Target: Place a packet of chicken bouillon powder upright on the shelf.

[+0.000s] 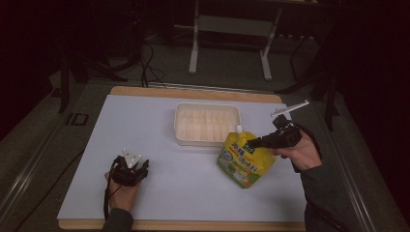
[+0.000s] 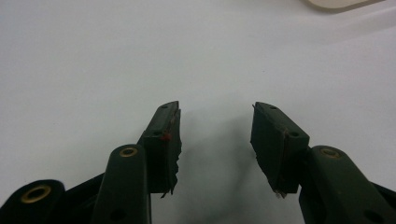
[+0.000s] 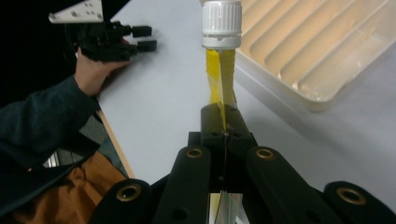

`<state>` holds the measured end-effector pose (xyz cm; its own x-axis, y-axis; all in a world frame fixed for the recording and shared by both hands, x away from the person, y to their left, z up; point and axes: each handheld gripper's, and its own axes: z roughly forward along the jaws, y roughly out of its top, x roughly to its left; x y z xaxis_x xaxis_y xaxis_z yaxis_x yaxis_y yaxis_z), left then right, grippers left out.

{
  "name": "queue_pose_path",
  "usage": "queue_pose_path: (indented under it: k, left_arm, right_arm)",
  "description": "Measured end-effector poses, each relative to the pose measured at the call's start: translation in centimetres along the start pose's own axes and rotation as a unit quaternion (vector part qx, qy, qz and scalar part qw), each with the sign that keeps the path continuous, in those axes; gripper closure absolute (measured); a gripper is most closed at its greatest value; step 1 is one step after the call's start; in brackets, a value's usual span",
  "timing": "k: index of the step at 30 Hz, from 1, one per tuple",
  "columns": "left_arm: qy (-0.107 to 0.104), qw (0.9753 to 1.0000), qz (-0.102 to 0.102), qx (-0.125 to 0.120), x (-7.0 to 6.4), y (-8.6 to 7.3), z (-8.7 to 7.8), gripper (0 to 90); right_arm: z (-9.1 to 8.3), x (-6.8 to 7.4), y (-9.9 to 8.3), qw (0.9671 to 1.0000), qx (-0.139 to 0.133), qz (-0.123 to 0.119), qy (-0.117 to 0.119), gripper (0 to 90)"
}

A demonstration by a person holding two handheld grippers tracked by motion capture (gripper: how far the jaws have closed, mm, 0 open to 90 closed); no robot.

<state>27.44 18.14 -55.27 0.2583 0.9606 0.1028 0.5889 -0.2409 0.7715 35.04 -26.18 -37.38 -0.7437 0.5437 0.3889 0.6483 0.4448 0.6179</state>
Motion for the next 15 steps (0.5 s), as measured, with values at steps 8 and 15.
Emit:
queue_pose_path:
  k: [8,15]
  left_arm:
    - [-0.001,1.0000,-0.003,-0.001,0.04,-0.01,-0.01,52.1]
    - [-0.001,1.0000,-0.003,-0.001,0.03,-0.01,-0.02,52.1]
  right_arm:
    - [0.26,0.80,-0.03,0.9990,-0.044,0.009,-0.004,90.0]
    - [0.26,1.09,0.22,0.9964,-0.078,0.030,-0.011,90.0]
